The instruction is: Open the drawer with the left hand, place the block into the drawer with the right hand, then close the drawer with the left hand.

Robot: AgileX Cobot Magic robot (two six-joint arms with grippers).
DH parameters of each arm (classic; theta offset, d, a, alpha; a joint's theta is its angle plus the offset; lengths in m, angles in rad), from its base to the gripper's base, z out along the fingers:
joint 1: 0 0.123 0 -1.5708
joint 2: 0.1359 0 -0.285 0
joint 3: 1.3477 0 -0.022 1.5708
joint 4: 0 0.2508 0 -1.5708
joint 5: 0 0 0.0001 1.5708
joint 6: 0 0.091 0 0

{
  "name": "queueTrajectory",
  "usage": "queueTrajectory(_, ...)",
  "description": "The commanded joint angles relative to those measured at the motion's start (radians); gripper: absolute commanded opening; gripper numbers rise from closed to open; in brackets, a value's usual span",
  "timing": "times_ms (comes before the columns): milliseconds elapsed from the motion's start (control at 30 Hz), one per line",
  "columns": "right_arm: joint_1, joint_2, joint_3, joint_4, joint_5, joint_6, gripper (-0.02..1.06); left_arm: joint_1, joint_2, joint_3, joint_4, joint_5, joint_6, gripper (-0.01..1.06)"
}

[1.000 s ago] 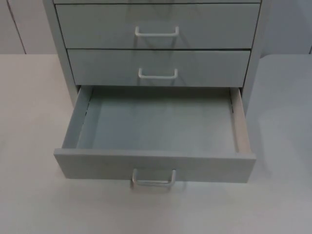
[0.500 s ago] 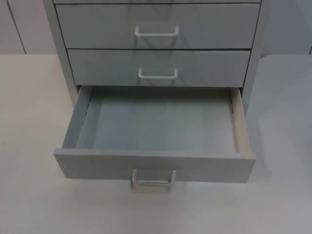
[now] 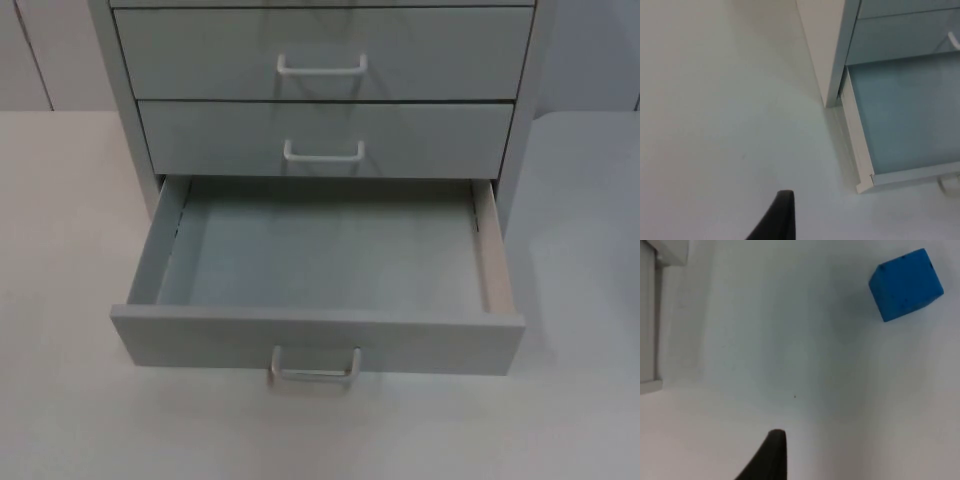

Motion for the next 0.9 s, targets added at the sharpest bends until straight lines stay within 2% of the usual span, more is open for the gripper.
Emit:
queueTrajectory(0,-0.011,0.044,-0.051,-0.021,0.024,-0.001,1.05,-0.006,-0.004,0.003,0.008,-0.001,0.002,1.04)
queueTrajectory(100,-0.069,0.174,-0.17,-0.014,0.072,-0.013,1.05,-0.006,-0.004,0.003,0.01,-0.003,0.014,1.04)
queueTrajectory(300,-0.133,0.334,-0.301,-0.01,0.092,-0.073,1.05,-0.006,-0.004,0.003,0.012,-0.005,0.017,1.04)
queueTrajectory(367,-0.135,0.369,-0.324,-0.01,0.094,-0.087,1.05,-0.006,-0.004,0.003,0.012,-0.005,0.017,1.04)
queueTrajectory(500,-0.14,0.504,-0.386,0.028,0.085,-0.234,1.05,-0.006,-0.004,0.003,0.014,-0.003,0.017,1.04)
queueTrajectory(600,-0.14,0.568,-0.415,0.038,0.082,-0.289,1.05,-0.006,-0.004,0.003,0.024,-0.001,0.017,1.04)
queueTrajectory(867,-0.14,0.76,-0.525,-0.036,0.083,-0.317,1.05,-0.006,-0.004,0.003,0.035,-0.001,0.017,1.04)
